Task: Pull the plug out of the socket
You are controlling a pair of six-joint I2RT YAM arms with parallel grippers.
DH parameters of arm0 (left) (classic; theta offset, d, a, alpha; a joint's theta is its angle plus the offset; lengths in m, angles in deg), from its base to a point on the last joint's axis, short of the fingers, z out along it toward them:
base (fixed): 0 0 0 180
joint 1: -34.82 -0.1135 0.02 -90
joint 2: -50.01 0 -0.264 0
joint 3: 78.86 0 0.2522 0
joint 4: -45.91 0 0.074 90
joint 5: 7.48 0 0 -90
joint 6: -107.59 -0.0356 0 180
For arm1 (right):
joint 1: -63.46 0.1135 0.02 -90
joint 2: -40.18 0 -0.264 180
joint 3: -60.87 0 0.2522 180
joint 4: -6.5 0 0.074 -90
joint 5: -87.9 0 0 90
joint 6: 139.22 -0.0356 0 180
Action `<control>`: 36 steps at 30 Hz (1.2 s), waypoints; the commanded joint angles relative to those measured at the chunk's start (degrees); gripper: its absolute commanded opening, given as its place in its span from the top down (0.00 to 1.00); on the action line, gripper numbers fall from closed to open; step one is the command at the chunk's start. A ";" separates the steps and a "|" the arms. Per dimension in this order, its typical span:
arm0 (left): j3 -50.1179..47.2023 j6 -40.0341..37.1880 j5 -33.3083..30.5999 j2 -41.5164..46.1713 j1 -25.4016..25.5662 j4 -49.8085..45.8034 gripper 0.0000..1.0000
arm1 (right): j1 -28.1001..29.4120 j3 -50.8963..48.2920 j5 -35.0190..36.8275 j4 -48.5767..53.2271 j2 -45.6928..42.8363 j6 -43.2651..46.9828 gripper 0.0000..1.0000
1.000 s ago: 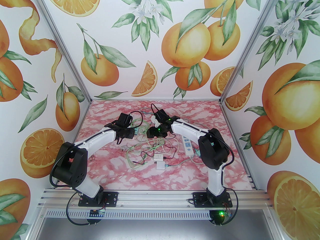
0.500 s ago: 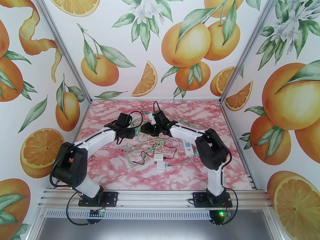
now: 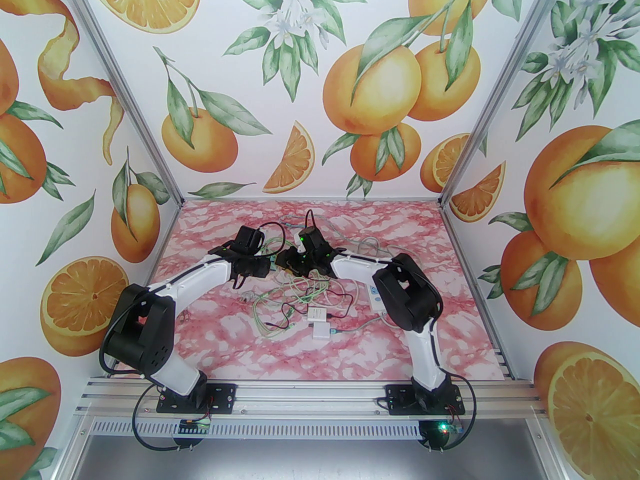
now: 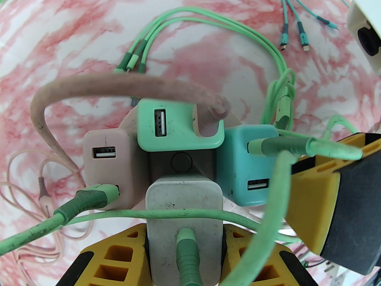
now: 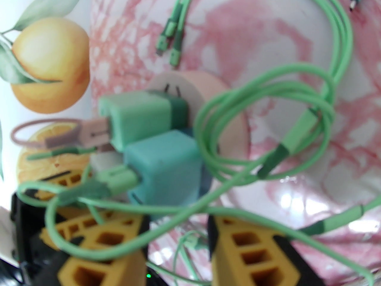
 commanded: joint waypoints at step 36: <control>-2.22 4.22 -8.87 3.86 9.52 4.73 1.00 | 1.76 8.57 9.77 25.43 10.28 9.84 0.74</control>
